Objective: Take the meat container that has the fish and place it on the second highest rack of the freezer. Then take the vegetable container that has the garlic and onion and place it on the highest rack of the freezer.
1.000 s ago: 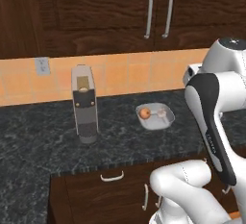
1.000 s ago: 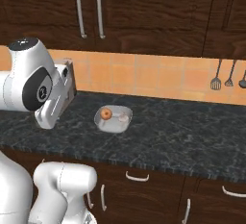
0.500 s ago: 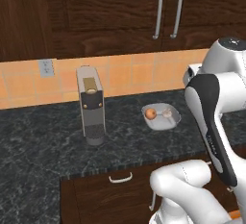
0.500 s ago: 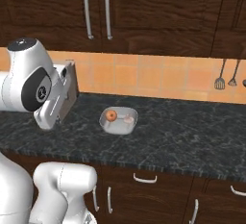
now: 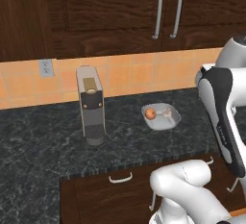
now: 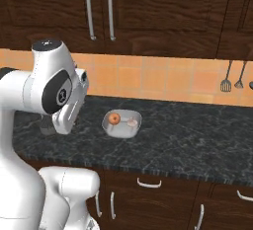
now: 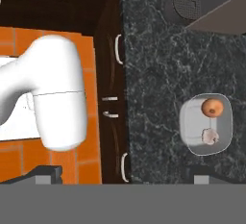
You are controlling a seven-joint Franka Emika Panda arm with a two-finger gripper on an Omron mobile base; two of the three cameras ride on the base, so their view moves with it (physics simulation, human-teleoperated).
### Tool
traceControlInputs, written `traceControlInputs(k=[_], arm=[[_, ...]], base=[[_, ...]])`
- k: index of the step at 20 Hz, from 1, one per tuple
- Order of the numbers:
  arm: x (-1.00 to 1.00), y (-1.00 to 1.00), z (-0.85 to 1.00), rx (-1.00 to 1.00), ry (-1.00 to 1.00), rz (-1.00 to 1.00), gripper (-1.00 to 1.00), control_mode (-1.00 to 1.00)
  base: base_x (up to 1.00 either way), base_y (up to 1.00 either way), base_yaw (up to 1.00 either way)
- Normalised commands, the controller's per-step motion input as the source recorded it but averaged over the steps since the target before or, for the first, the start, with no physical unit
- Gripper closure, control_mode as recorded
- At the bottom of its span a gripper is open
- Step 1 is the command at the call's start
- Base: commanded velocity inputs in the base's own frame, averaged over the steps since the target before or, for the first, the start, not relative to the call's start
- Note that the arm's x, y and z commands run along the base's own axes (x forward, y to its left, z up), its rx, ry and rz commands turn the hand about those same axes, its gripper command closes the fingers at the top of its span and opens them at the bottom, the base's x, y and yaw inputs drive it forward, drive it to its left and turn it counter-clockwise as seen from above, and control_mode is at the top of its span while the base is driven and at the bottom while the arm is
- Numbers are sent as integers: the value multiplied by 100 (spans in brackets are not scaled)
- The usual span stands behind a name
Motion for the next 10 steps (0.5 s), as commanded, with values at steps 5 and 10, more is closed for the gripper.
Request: traceControlInputs(k=[5, 10], arm=[[54, -65, -29, 4, 15, 10, -100, -100], [69, -5, -64, 0, 9, 22, -100, -100]], base=[[0, 0, 0], [0, 0, 0]])
